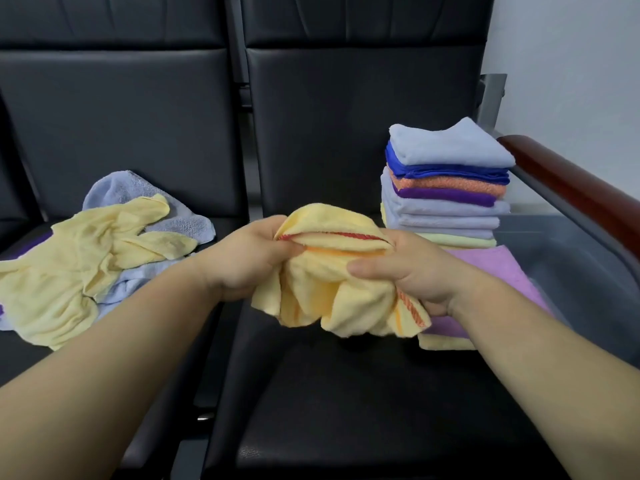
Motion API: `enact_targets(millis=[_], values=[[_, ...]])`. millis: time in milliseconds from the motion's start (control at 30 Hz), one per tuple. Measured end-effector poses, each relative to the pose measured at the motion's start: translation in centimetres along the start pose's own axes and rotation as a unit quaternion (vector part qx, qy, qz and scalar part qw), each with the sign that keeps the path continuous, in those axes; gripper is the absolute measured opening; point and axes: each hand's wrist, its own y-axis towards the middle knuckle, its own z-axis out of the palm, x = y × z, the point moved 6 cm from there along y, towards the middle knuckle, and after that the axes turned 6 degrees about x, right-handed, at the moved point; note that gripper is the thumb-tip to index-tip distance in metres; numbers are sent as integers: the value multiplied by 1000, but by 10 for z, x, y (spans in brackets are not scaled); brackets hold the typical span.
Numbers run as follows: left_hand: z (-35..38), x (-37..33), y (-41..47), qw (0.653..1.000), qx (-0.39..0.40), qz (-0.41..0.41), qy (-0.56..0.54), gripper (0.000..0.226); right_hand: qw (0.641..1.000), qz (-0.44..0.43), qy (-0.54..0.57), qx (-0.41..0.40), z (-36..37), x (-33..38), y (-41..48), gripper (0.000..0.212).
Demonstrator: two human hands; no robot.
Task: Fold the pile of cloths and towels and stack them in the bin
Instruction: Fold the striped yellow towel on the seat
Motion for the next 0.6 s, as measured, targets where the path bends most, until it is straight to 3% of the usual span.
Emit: enact_targets(millis=[67,100,167,233,333,400,500,600], values=[[-3,-8,0,998,-33,7,-60,46,989,33,-142,13,6,-2,0,59],[-3,-14,-2,999,-38,10,-34,43,969,60,-241,7,6,-6,0,59],[3,-24,-6,989,-23,8,147,40,914,107,-391,-26,3,-12,2,43],[13,-22,-8,953,19,-15,302,33,898,109,-420,-75,-4,-11,3,17],[13,-15,-8,944,38,-38,325,18,947,58,-289,-128,-18,-6,0,5],[8,-11,-10,971,35,-33,233,12,979,31,-149,-135,-25,-7,-3,14],[10,-8,-11,998,25,-6,52,35,991,18,-6,-132,-27,-13,-5,27],[13,-10,-9,999,-26,17,-44,43,997,9,40,-66,-19,-12,-2,55]])
